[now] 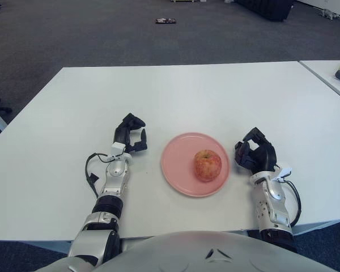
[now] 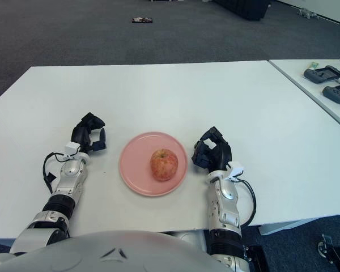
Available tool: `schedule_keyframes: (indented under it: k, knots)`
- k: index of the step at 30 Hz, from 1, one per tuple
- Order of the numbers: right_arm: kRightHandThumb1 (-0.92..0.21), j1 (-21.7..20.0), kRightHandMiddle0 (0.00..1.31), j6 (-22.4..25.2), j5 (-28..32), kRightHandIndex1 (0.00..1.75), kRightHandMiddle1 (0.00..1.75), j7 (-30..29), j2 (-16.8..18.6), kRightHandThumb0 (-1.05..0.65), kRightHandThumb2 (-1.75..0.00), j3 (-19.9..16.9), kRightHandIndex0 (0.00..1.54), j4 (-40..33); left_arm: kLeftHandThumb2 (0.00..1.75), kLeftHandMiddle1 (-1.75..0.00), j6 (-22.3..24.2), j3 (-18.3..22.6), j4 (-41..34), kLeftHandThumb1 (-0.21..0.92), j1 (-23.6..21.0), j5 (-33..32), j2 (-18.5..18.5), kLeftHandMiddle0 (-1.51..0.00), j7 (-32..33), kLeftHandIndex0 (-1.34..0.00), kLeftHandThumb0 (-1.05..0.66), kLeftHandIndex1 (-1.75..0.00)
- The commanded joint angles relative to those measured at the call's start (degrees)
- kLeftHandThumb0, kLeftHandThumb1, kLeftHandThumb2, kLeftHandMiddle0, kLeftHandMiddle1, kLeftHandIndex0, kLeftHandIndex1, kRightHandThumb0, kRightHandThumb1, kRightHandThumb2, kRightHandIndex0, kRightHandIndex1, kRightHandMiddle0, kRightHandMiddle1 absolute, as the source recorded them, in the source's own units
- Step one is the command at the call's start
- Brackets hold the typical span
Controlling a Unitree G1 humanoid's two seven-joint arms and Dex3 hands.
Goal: Put the apple into the plate.
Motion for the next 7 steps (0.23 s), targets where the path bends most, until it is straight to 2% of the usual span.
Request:
schedule_keyframes:
  k: [1,7]
  knots:
    - [-0.18,0.23,0.73,1.26,0.17,1.75,1.75,0.07,-0.03,-0.54,-1.49,-0.27,1.34,2.35,1.54,-1.75,3.02,-0.49,0.64,0.15,3.76,0.76,-1.09,-1.35,0.73,-0.76,-0.56,-1.75]
    - [-0.19,0.0,0.72,1.34,0.38,1.75,1.75,0.0,-0.07,-0.54,-1.49,-0.5,1.32,2.64,1.49,-1.75,6.07,-0.11,-0.5,0.19,4.4,0.79,-2.02,-1.28,2.1,-0.72,-0.54,-1.75]
